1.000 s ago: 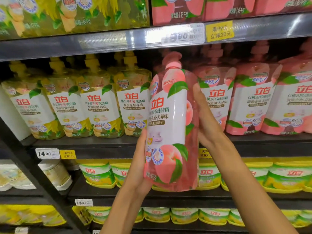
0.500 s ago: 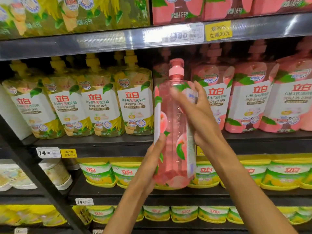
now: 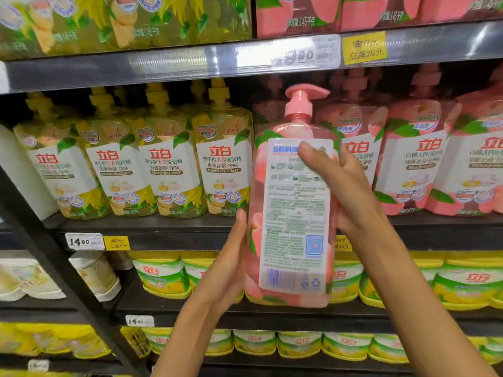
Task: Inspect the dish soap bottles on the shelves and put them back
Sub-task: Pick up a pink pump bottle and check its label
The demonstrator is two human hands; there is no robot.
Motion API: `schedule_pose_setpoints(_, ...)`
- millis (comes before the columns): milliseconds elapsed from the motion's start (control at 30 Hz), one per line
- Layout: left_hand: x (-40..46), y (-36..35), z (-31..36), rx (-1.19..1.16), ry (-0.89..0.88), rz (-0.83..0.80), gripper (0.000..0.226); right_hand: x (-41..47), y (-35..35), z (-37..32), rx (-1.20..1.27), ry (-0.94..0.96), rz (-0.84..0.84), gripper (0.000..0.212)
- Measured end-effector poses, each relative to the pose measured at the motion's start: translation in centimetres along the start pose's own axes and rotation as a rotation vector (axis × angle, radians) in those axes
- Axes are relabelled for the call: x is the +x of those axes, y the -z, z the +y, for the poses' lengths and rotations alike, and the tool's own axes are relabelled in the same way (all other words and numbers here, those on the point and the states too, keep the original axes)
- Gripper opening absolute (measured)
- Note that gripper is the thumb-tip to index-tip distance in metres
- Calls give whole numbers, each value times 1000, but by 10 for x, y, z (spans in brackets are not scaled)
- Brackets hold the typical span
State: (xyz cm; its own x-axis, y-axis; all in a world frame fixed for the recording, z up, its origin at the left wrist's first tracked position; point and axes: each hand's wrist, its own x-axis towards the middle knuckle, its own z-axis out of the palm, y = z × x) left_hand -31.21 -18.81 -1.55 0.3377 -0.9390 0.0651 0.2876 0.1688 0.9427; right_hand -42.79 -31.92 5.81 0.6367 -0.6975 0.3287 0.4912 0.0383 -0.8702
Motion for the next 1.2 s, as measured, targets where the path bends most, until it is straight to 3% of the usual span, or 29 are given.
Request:
schedule_pose_setpoints(100, -1, -7, -6, 112, -73, 15, 65, -3, -12, 1, -139, 38, 91, 77)
schedule_pose_setpoints(233, 4, -12, -11, 96, -130, 12, 56, -5, -14, -5, -280, 20, 22, 82)
schedule_pose_setpoints(333, 2, -8, -13, 22, -142, 33, 54, -8, -8, -2, -242, 9, -46, 71)
schedule_pose_setpoints(433, 0, -5, -19, 5, -100, -3, 59, -9, -11, 5, -92, -47, -99, 31)
schedule_pose_setpoints(500, -1, -4, -20, -2, -82, -34, 61, -10, -12, 7, -69, -54, -103, 23)
schedule_pose_setpoints(600, 0, -3, -13, 3, -32, -6, 66, -15, -16, 4, -127, 17, -10, 31)
schedule_pose_setpoints(733, 5, -12, -14, -56, 11, 59, 70, -21, -28, 12, -319, 169, 96, 67)
schedule_pose_setpoints(800, 8, -18, -16, -98, 75, 92, 73, -16, -29, 14, -311, 147, 105, 64)
schedule_pose_setpoints(867, 12, -18, -21, -104, 81, 113, 56, -7, -23, 11, -267, 71, 68, 59)
schedule_pose_setpoints(1000, 0, -12, -20, -175, 23, 113, 45, 6, -5, 7, -160, -67, 22, 72)
schedule_pose_setpoints(1133, -12, -14, -22, -192, 73, 84, 50, 10, -1, 20, 113, -206, -133, 31)
schedule_pose_setpoints(1200, -14, -14, -19, -185, 81, 114, 45, 7, 0, 23, 137, -197, -139, 23)
